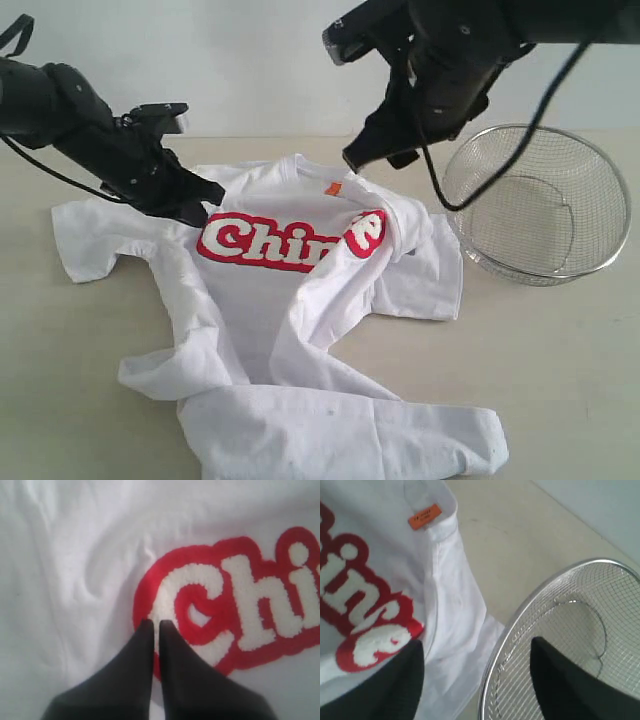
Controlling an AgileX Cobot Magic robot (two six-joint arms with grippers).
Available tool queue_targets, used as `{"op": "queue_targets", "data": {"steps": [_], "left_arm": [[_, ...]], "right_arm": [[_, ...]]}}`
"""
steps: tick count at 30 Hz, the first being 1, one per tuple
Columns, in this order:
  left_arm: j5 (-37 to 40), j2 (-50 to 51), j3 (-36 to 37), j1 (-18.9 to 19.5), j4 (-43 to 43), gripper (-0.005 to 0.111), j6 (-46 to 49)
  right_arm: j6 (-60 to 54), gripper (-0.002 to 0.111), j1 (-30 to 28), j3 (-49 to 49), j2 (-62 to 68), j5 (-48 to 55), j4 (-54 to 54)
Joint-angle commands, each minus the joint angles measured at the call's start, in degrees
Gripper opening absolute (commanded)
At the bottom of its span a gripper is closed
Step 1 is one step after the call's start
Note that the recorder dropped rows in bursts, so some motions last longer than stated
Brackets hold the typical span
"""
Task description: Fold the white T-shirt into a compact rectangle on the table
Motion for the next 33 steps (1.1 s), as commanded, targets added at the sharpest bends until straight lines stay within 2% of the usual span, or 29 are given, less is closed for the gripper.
{"op": "queue_targets", "data": {"steps": [1,9,15,18,24,33], "left_arm": [[-0.8,1.0,0.1,-1.7,-0.6,0.004,0.3],[2.3,3.7,0.1,-2.4,-0.6,0.004,0.0],[1.8,3.7,0.1,-2.8,-1.1,0.004,-0.7],[1.8,3.7,0.1,-3.2,-1.1,0.004,-0.7],[1.9,3.7,0.1,-3.2,-0.8,0.004,-2.2],[3.3,3.7,0.1,-3.2,-0.8,0.004,-2.8]], "right_arm": [[-2.4,0.057,-0.7,-8.5,6.5,1.8,2.6],[-8.4,0.036,-0.6,-14.8,13.1,3.6,8.0],[-8.0,0.035,-0.6,-14.8,13.5,0.0,8.2],[-8.0,0.040,-0.6,-14.8,14.5,-1.5,9.5],[-8.0,0.062,-0.6,-14.8,17.1,-2.9,10.0],[-7.6,0.063,-0.8,-14.8,20.6,-7.4,7.4]]}}
